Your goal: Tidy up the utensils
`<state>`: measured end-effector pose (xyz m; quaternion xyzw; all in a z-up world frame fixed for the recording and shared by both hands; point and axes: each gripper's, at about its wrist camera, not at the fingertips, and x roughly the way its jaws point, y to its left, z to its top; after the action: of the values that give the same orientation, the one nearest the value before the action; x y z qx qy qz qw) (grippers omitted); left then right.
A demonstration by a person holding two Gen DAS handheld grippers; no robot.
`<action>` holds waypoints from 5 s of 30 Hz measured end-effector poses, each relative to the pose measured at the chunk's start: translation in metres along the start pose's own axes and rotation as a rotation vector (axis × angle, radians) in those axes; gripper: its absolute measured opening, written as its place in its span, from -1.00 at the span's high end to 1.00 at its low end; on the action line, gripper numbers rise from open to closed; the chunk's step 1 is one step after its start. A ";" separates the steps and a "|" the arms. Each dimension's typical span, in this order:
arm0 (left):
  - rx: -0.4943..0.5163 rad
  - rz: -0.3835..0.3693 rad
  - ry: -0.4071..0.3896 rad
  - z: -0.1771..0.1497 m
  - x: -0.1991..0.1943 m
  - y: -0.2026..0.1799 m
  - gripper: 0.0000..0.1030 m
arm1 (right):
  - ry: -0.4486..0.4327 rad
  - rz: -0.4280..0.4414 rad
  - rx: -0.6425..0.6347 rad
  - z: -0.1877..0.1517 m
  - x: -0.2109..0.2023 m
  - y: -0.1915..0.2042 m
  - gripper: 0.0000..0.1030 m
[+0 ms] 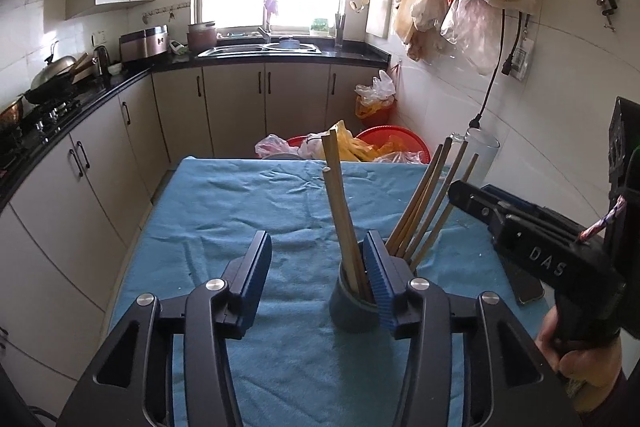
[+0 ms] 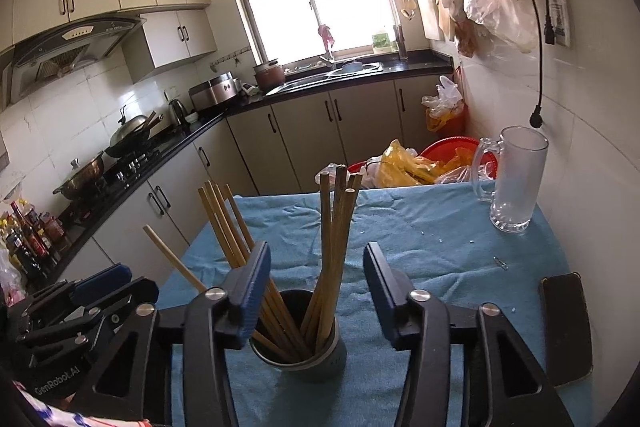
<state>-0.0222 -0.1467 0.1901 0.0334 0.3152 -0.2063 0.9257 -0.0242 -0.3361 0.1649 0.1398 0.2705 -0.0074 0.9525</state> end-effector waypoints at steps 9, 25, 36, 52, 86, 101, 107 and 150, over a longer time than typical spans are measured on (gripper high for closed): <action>0.004 0.033 -0.051 -0.020 -0.039 -0.001 -0.49 | -0.022 -0.030 0.003 -0.014 -0.039 -0.002 -0.25; -0.004 0.362 -0.252 -0.113 -0.139 -0.007 -1.00 | 0.051 -0.081 0.095 -0.115 -0.091 -0.015 -0.30; -0.044 0.326 -0.257 -0.140 -0.163 -0.015 -1.00 | -0.014 -0.168 -0.034 -0.149 -0.133 0.013 -0.49; -0.061 0.260 -0.070 -0.153 -0.117 -0.015 -1.00 | 0.055 -0.231 0.019 -0.162 -0.114 -0.004 -0.51; -0.126 0.237 0.061 -0.160 -0.073 0.008 -1.00 | 0.104 -0.280 -0.055 -0.169 -0.082 0.009 -0.56; -0.114 0.224 0.072 -0.162 -0.072 0.005 -1.00 | 0.099 -0.291 -0.050 -0.169 -0.083 0.006 -0.58; -0.116 0.221 0.081 -0.163 -0.071 0.006 -1.00 | 0.098 -0.293 -0.049 -0.169 -0.083 0.005 -0.60; -0.106 0.259 0.045 -0.160 -0.067 0.013 -1.00 | 0.048 -0.313 -0.125 -0.171 -0.081 0.016 -0.64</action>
<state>-0.1560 -0.0801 0.1013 0.0295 0.3396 -0.0675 0.9377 -0.1800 -0.2795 0.0718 0.0367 0.3116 -0.1355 0.9398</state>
